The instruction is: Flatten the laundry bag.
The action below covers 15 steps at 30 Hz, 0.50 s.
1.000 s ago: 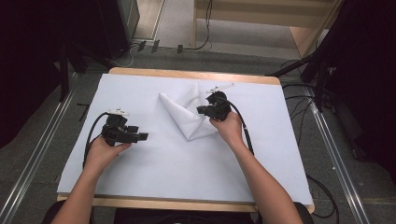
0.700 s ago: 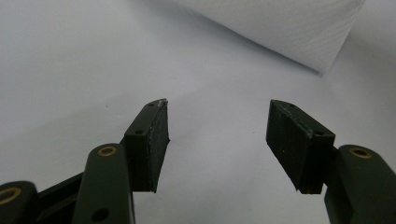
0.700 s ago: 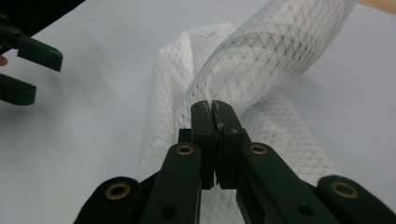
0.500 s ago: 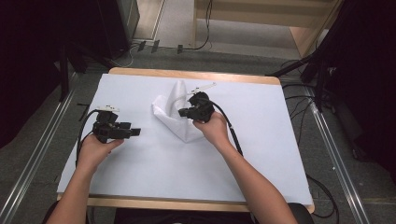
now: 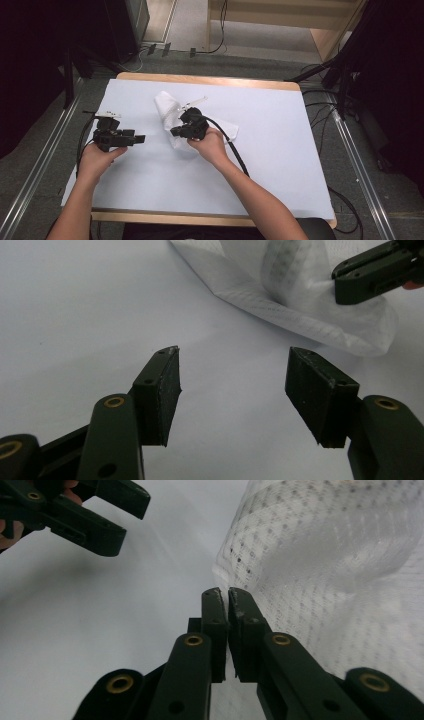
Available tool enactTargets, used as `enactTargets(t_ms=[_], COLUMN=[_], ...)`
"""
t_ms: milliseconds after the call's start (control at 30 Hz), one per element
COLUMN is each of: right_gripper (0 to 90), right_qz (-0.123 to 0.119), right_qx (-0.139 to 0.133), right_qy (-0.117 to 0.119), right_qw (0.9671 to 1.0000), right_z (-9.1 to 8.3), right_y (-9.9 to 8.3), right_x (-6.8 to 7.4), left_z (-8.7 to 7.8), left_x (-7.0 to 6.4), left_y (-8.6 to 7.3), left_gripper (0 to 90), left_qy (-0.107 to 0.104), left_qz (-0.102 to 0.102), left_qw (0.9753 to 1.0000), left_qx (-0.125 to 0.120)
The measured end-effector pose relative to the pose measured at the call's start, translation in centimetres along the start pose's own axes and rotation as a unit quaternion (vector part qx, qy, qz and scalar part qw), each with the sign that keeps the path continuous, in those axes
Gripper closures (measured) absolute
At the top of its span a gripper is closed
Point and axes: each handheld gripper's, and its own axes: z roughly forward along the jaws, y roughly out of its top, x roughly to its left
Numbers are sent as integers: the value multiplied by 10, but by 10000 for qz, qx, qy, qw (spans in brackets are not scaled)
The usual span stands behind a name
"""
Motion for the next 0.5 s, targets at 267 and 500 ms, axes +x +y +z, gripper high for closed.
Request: enactTargets(t_ms=[267, 500], right_gripper=[726, 699], right_qz=[-85, -93], right_qx=[-35, -189], right_qy=[110, -96], right_qw=[9999, 9997], right_z=[-6, -37], right_y=[2, -6], right_x=[6, -7], left_z=[2, 8], left_x=[4, -1], left_y=[-1, 3], left_gripper=[394, 390], left_qy=[21, -22], left_qz=[-38, 37], left_qw=[10000, 10000], left_qx=[10, 32])
